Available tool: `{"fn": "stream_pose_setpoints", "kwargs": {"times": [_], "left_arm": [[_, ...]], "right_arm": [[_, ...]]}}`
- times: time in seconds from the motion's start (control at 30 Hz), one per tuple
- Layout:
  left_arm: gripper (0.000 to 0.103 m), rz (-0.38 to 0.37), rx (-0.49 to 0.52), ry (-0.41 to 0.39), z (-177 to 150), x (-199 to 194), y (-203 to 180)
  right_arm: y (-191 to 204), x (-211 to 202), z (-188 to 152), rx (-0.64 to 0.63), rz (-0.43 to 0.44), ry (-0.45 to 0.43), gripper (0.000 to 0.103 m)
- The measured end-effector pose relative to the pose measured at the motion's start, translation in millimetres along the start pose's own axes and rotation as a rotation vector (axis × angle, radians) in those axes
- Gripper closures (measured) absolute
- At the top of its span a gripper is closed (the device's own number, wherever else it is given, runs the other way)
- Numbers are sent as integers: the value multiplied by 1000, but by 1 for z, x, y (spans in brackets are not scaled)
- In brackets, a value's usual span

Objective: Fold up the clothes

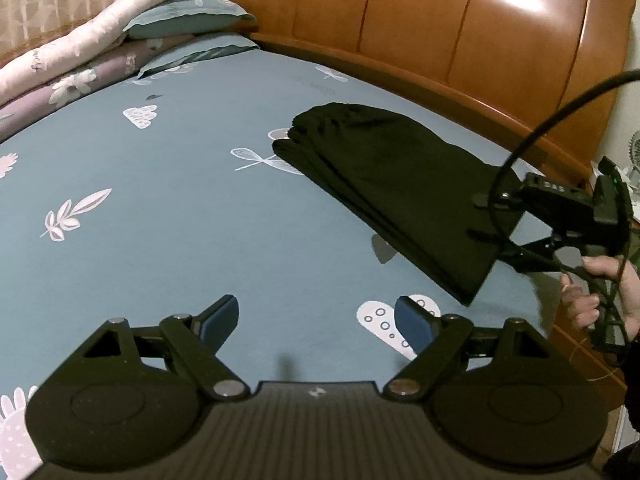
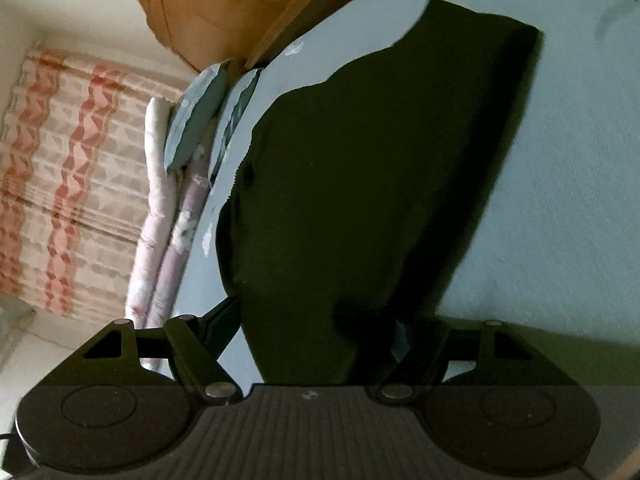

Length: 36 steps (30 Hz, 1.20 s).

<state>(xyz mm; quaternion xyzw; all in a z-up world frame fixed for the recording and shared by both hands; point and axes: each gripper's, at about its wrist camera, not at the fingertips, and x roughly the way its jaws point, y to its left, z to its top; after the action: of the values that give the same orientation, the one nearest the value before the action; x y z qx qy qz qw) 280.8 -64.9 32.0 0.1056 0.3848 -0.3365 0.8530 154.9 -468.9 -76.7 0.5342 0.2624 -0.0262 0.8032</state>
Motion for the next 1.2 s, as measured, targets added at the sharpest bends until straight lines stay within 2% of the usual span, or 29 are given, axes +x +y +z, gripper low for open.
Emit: {"fn": "stream_pose_setpoints", "kwargs": {"times": [0.07,0.13,0.17,0.2,0.33,0.4,0.43,0.57,0.63,0.7,0.77,0.83,0.97,1.07,1.2], "left_arm": [[18,-5,11,0,1,0,-3],[18,-10,21,0,1,1,-6],[18,-13,24,1,1,1,-6],[18,-15,24,1,1,1,-6],[18,-8,19,10,2,4,-5],[18,-7,23,10,2,4,-5],[18,-9,25,10,2,4,-5],[18,-4,22,13,2,5,-2],[18,-3,21,11,3,5,-1],[18,-5,20,9,4,5,0],[18,-5,17,11,4,7,0],[18,-2,14,18,4,10,-1],[18,9,16,19,2,9,-2],[17,18,13,10,2,6,2],[13,30,24,-36,8,2,4]], "right_arm": [[2,3,-3,-24,-26,-2,34],[-5,-2,-2,-23,-60,-4,64],[-11,-3,-3,-7,-73,2,74],[-16,-4,-5,12,-83,4,89],[-15,-7,-5,6,-89,8,92],[-6,-11,-4,-43,-110,1,92],[-6,-12,-3,-49,-130,12,89],[-7,-25,-4,-27,-182,22,84],[2,-40,-2,-74,-226,-29,66],[15,-51,5,-152,-237,-97,57],[24,-53,13,-217,-213,-138,54],[29,-43,20,-253,-198,-131,52],[22,-15,25,-260,-258,-67,49],[18,-23,19,-268,-278,-68,49],[28,-44,20,-328,-319,-100,35]]}}
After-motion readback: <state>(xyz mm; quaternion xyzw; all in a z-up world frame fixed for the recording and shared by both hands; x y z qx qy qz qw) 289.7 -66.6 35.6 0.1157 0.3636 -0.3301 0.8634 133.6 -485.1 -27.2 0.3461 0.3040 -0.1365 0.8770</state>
